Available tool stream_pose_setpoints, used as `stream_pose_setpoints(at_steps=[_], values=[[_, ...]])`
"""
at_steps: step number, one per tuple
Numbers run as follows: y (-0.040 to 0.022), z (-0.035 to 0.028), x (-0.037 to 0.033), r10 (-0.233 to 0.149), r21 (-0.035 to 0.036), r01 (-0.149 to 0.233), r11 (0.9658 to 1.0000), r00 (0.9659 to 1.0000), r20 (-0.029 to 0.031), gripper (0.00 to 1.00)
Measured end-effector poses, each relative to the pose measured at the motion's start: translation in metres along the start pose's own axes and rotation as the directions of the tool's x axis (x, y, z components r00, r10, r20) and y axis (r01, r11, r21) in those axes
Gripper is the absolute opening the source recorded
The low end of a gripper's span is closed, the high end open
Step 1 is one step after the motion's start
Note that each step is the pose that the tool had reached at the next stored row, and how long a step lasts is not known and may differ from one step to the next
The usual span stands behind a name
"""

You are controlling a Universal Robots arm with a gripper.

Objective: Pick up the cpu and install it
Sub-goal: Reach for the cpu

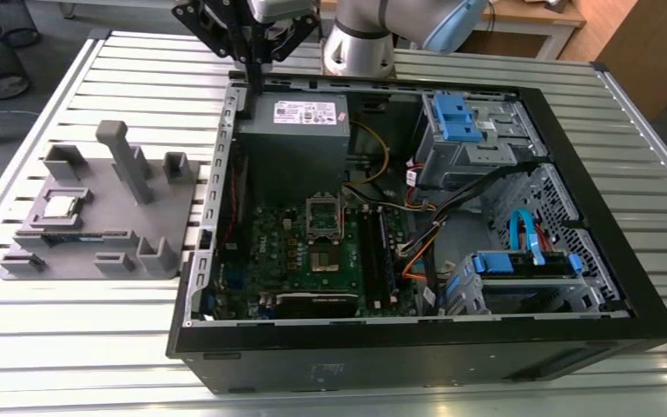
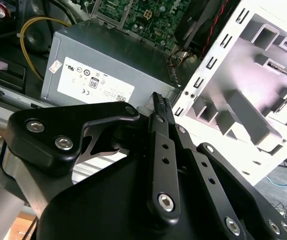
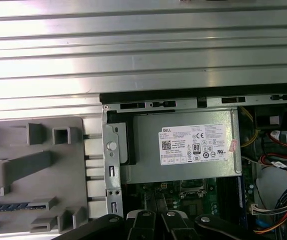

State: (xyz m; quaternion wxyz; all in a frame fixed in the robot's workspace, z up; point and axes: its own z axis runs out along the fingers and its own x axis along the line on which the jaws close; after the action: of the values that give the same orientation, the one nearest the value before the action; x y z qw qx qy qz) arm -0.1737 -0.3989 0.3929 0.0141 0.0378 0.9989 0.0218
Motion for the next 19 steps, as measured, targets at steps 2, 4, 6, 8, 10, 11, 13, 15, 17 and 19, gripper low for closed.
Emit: stream_pose_setpoints(at_steps=[2,4,6,8,10,11,13,15,17,19], values=[[-0.0002,0.0000,0.0022,0.000,0.0000,0.000,1.0000,1.0000,0.0001,0.11],[-0.0003,-0.0001,0.0044,0.000,0.0000,0.000,1.0000,1.0000,0.0002,0.11],[-0.0005,-0.0001,0.0066,0.000,0.0000,0.000,1.0000,1.0000,0.0003,0.11],[-0.0006,-0.0002,0.0085,0.000,0.0001,0.000,1.0000,1.0000,0.0004,0.11],[-0.0008,-0.0002,0.0107,0.000,0.0000,0.000,1.0000,1.0000,0.0005,0.11],[-0.0009,-0.0002,0.0118,0.000,-0.0001,0.000,1.0000,1.0000,0.0007,0.11],[-0.0011,-0.0003,0.0142,0.000,0.0000,0.000,1.0000,1.0000,0.0009,0.11],[-0.0013,-0.0003,0.0167,0.000,0.0000,0.000,1.0000,1.0000,0.0012,0.11],[-0.0014,-0.0004,0.0190,0.000,-0.0001,0.000,1.0000,1.0000,0.0016,0.11],[-0.0016,-0.0004,0.0213,0.000,-0.0001,0.000,1.0000,1.0000,0.0020,0.11]])
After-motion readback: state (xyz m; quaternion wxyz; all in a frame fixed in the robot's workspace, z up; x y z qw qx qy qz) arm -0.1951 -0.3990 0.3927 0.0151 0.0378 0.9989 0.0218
